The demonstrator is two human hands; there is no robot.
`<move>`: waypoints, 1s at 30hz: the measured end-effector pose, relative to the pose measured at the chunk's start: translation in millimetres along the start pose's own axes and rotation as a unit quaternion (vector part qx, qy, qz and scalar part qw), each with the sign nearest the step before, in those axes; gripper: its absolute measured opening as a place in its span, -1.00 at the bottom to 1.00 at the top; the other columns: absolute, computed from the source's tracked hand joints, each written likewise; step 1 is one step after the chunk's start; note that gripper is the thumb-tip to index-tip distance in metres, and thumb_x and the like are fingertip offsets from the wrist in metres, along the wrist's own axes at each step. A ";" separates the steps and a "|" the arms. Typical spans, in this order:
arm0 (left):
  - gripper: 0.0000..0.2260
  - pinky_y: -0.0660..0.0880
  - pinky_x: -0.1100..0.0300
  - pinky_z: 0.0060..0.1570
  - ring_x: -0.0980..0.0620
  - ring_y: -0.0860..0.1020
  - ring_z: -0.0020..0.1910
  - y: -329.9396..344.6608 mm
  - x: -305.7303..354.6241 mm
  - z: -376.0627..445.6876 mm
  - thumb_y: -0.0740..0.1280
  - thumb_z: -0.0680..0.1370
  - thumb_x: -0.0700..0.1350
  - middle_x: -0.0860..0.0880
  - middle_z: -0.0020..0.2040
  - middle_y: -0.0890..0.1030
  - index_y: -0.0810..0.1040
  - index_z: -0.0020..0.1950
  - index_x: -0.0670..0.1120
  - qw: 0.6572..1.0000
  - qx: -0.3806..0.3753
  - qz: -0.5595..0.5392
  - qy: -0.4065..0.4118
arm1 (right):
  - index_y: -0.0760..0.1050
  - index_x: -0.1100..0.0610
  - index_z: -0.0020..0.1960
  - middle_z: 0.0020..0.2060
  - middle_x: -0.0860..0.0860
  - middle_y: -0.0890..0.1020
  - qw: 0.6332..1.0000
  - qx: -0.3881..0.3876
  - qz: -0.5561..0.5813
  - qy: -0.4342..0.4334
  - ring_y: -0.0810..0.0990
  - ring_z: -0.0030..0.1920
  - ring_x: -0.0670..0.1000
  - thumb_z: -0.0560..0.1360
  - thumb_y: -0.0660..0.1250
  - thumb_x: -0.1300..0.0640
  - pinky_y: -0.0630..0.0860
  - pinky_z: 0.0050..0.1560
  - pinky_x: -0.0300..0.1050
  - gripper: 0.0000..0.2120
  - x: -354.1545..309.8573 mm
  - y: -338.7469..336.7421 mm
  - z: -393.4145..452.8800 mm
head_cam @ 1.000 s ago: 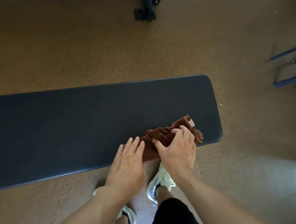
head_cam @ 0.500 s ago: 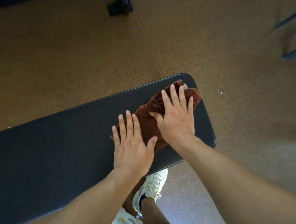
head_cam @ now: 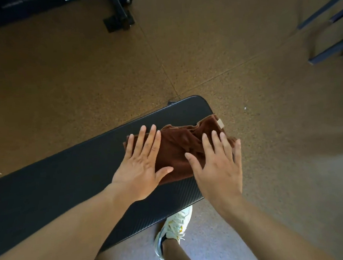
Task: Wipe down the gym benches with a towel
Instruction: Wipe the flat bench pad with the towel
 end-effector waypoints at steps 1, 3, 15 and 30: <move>-0.19 -0.21 -0.19 0.59 -0.10 -0.42 0.58 1.2 -1.1 -1.7 -0.16 0.62 0.38 -0.10 0.63 -0.38 -0.38 0.61 -0.14 1.000 0.012 0.001 0.010 | 0.16 0.07 0.68 0.68 0.10 0.16 1.000 -0.022 0.007 0.009 -0.03 0.70 0.07 0.64 -0.09 -0.42 -0.19 0.67 0.21 -0.20 -4.9 -2.8 12.4; -0.21 -0.19 -0.19 0.60 -0.10 -0.40 0.60 5.3 -1.5 -6.6 -0.16 0.62 0.37 -0.10 0.64 -0.35 -0.35 0.62 -0.13 0.999 0.037 -0.005 0.000 | -0.05 0.08 0.71 0.71 0.09 -0.06 0.997 -0.053 0.049 0.029 -0.22 0.69 0.04 0.60 -0.09 -0.47 -0.29 0.66 0.16 -0.12 -23.2 -0.3 31.1; -0.20 -0.16 -0.17 0.60 -0.09 -0.30 0.63 41.2 -126.0 -170.4 -0.23 0.61 0.39 -0.11 0.66 -0.24 -0.26 0.64 -0.14 0.986 0.069 -0.036 -0.148 | -0.03 0.04 0.72 0.71 0.00 -0.06 0.990 -0.023 0.081 -0.111 -0.25 0.69 -0.02 0.69 -0.03 -0.33 -0.28 0.67 0.08 -0.27 -237.8 72.5 -51.3; -0.21 -0.38 -0.10 0.55 -0.08 -0.53 0.53 29.0 -140.9 -184.2 -0.16 0.62 0.31 -0.13 0.57 -0.49 -0.46 0.56 -0.17 0.978 0.001 -0.063 -0.199 | 0.12 0.03 0.69 0.70 0.05 0.11 0.974 0.016 0.037 -0.221 -0.04 0.70 0.06 0.73 -0.06 -0.21 -0.12 0.68 0.16 -0.40 -268.2 97.8 -49.7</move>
Point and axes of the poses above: each hand's wrist, its own z-axis towards the middle knuckle, its own y-axis out of the palm, x = y × z, the point moved 1 cm from there along z, towards the middle knuckle
